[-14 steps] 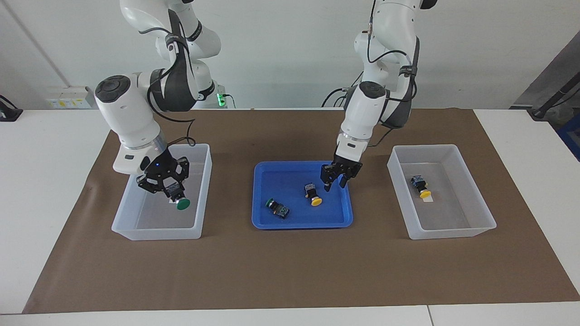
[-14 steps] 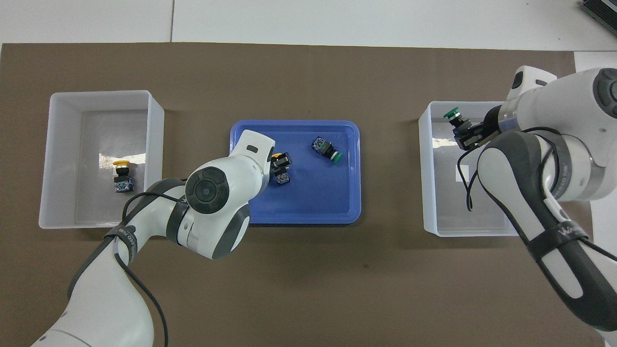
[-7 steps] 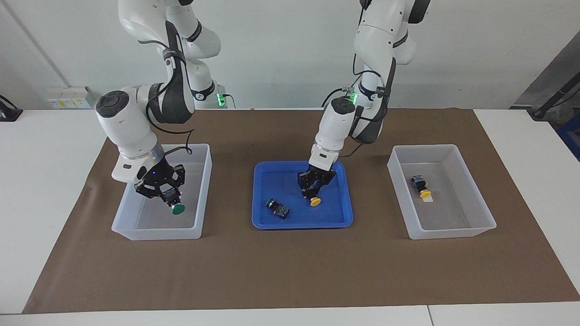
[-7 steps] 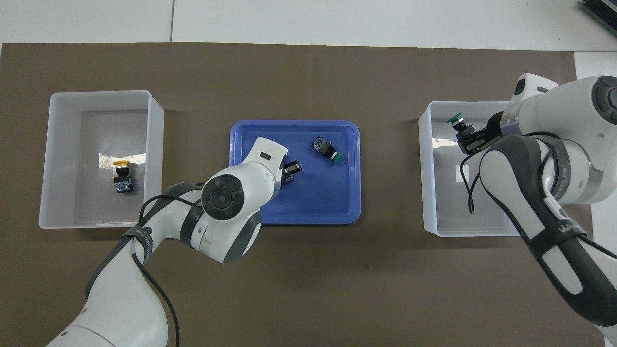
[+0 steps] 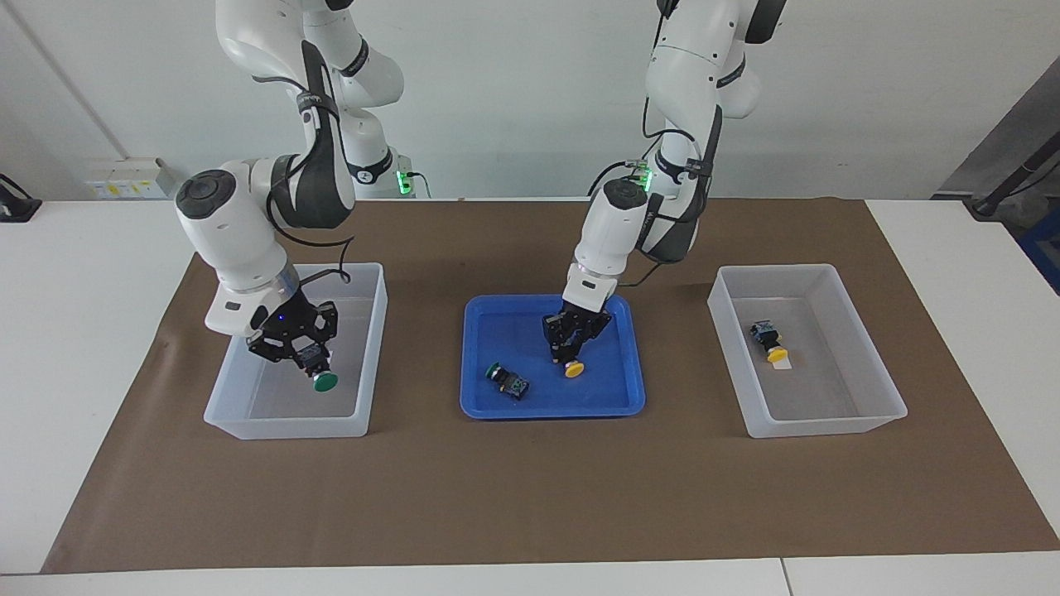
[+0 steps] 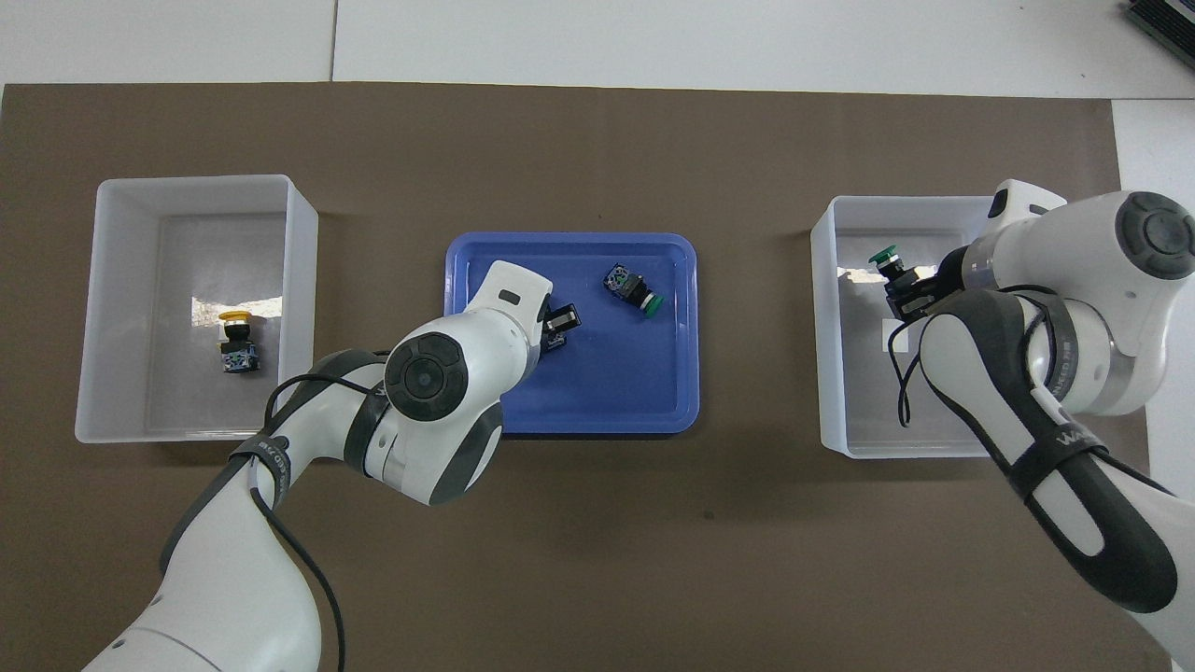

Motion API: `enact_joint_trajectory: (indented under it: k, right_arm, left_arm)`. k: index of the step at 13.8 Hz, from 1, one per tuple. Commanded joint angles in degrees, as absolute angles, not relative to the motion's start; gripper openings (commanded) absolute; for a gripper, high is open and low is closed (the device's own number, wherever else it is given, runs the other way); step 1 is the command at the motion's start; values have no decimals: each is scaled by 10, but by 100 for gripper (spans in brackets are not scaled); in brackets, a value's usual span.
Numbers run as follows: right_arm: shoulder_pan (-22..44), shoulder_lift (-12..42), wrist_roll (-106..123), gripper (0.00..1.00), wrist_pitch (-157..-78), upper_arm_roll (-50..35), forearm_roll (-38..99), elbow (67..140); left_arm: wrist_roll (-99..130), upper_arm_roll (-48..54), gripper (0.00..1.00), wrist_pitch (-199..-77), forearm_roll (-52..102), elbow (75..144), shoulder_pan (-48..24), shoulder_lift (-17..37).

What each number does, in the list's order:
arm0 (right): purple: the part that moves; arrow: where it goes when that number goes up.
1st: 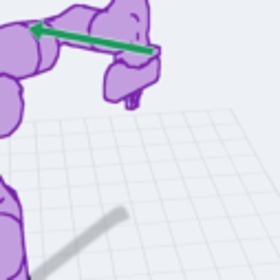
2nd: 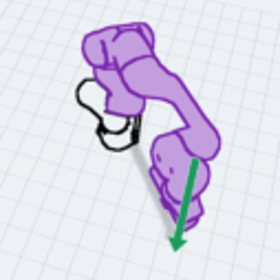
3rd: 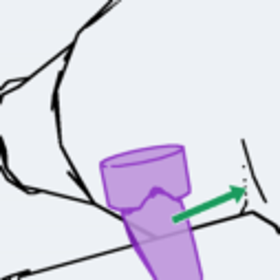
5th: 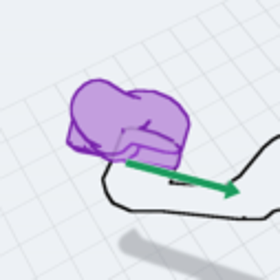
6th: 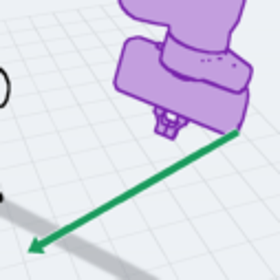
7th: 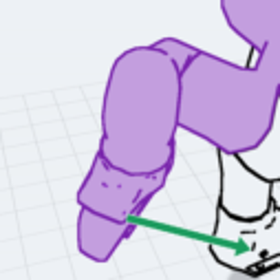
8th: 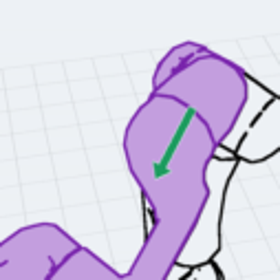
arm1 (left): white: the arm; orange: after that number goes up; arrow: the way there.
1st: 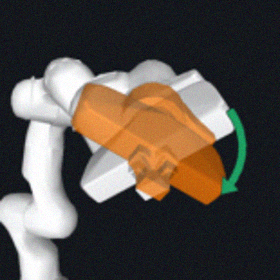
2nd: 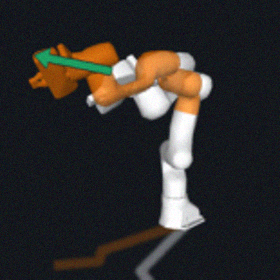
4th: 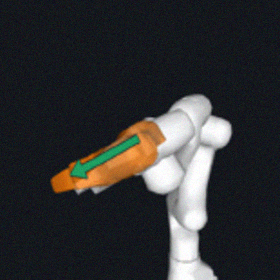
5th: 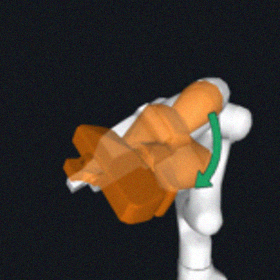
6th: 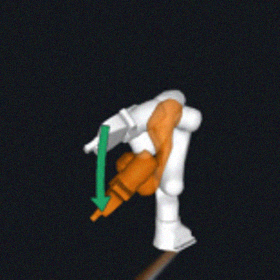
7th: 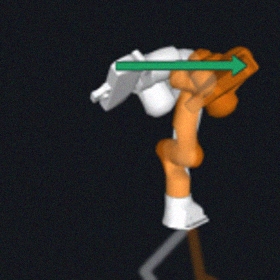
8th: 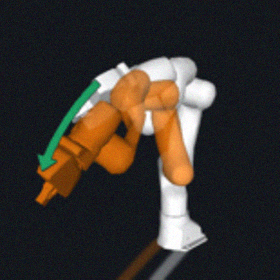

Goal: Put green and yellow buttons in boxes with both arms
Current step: 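Drop the yellow button in the left box while the right gripper reaches the tray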

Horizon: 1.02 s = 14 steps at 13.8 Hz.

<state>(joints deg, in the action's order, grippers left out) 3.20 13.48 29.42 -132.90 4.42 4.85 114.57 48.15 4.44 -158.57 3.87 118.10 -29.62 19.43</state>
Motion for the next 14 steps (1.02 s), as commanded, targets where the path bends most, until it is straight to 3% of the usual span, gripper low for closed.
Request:
enact_joint_trajectory:
  k: [1, 2, 5, 9, 12, 14]
  right_arm:
    - [22, 129, 282, 95, -1344, 37, 49, 1163]
    - [21, 129, 273, 100, -1341, 37, 49, 1162]
    - [23, 122, 268, 100, -1333, 37, 50, 1142]
    - [31, 89, 162, 100, -1305, 29, 53, 1106]
    - [66, 90, 119, 100, -1237, 27, 53, 1035]
    - [100, 96, 117, 100, -1240, 25, 53, 1022]
  left_arm:
    - [474, 39, 0, -1541, 47, 1150, -278, 190]
    - [474, 39, 0, -1527, 46, 1137, -266, 185]
    - [448, 40, 0, -1446, 42, 1093, -224, 169]
    - [346, 42, 0, -1367, 44, 1087, -170, 133]
    - [244, 42, 0, -1307, 48, 1086, -123, 109]
    - [171, 42, 0, -1250, 48, 1073, -86, 98]
